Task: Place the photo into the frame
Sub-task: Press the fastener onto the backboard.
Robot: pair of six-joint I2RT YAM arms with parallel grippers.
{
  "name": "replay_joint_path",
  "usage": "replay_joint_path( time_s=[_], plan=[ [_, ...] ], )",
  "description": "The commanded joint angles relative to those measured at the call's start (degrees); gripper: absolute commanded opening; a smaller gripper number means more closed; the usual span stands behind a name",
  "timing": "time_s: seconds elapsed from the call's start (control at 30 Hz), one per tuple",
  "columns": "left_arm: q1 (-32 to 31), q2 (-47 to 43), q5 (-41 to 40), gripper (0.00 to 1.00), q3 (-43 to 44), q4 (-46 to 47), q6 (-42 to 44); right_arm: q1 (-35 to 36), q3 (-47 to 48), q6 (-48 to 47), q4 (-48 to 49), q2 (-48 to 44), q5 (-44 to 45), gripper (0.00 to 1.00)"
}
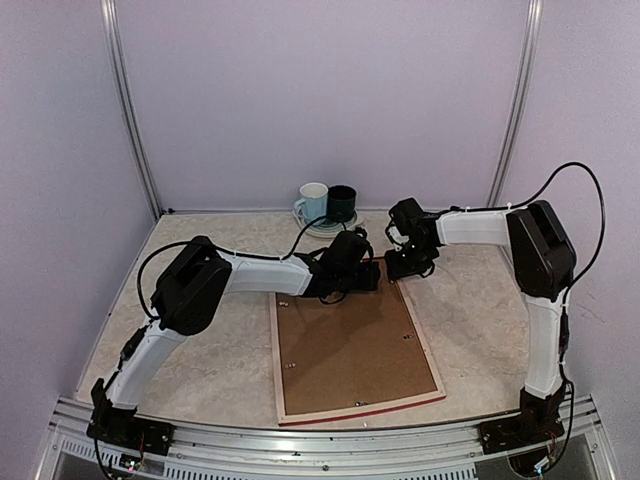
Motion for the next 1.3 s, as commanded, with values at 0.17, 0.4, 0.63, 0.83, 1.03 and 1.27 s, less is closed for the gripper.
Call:
replay_joint_path(
  time_s=[0.17,0.4,0.63,0.83,1.03,1.27],
  plan=[
    [0.7,2.5,-1.9,0.64,0.7,-4.6,-1.9,0.2,-4.1,-1.8,-6.0,-2.2,8.1,0.47],
    [0.7,2.7,-2.9,0.64,0.6,-5.4,-2.0,0.3,-4.2,-4.2,-7.2,-1.3,6.6,0.46],
    [0.9,3.4,-5.1,0.63,0.9,-7.0,-3.1,0.3,-2.6,-7.3,-11.3,-0.6,6.7,0.44],
    [1.6,3.8,-6.2,0.59,1.2,-8.3,-4.4,0.3,-3.0,-8.1,-14.1,-0.7,7.8,0.44],
    [1.9,4.0,-5.7,0.59,1.6,-8.9,-4.3,0.3,-3.6,-7.7,-10.9,-4.8,5.7,0.49],
    [1.8,2.2,-4.5,0.59,0.4,-7.1,-3.4,0.3,-0.4,-7.8,-10.0,-8.6,5.7,0.50]
  ],
)
